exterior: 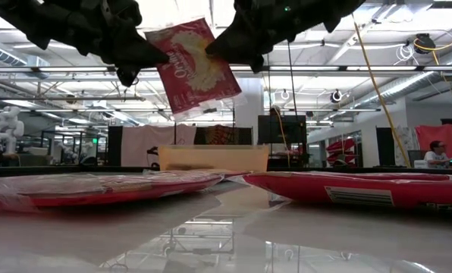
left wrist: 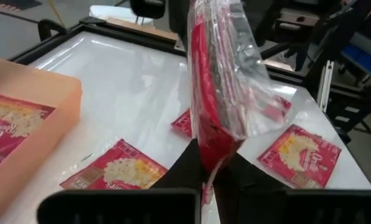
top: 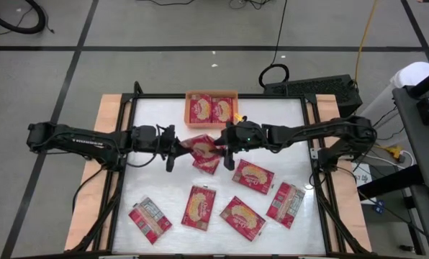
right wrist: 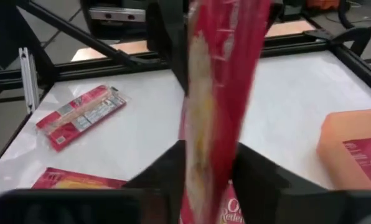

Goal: Sort popcorn bags into baskets
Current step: Put the red popcorn bag into the orange bin

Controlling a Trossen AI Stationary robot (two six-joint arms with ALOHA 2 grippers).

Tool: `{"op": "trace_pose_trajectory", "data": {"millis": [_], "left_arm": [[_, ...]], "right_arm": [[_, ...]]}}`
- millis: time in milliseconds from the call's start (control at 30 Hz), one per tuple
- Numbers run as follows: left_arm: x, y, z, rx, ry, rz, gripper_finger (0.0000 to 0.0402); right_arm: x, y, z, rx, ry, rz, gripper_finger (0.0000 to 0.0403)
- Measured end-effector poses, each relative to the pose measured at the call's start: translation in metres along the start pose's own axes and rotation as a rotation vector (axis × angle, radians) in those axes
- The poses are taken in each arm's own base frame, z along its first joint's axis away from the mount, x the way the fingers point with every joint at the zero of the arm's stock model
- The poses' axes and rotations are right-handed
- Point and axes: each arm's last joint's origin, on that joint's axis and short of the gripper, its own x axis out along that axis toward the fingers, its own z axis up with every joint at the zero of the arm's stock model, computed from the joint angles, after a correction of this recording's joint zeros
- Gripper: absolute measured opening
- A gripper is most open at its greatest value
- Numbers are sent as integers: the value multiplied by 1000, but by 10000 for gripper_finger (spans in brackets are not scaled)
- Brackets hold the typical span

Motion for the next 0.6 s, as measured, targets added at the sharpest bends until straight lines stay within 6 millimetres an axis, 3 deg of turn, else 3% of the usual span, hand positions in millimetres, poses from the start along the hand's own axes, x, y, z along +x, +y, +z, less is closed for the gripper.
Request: {"op": "trace_pose_trajectory", "data": {"millis": [167,433,600], "left_arm": [[0,0,1,6,-18,59,52],[0,-1,0,-3,-57,227,190],[2,0,-4,-29,-62,318,252]], "right_arm": [[0,-6,2,-22,-15,-16,14],[-5,-29,4,4,-8,-74,11],[-17,-52,10,44,-21,-82,8]]}}
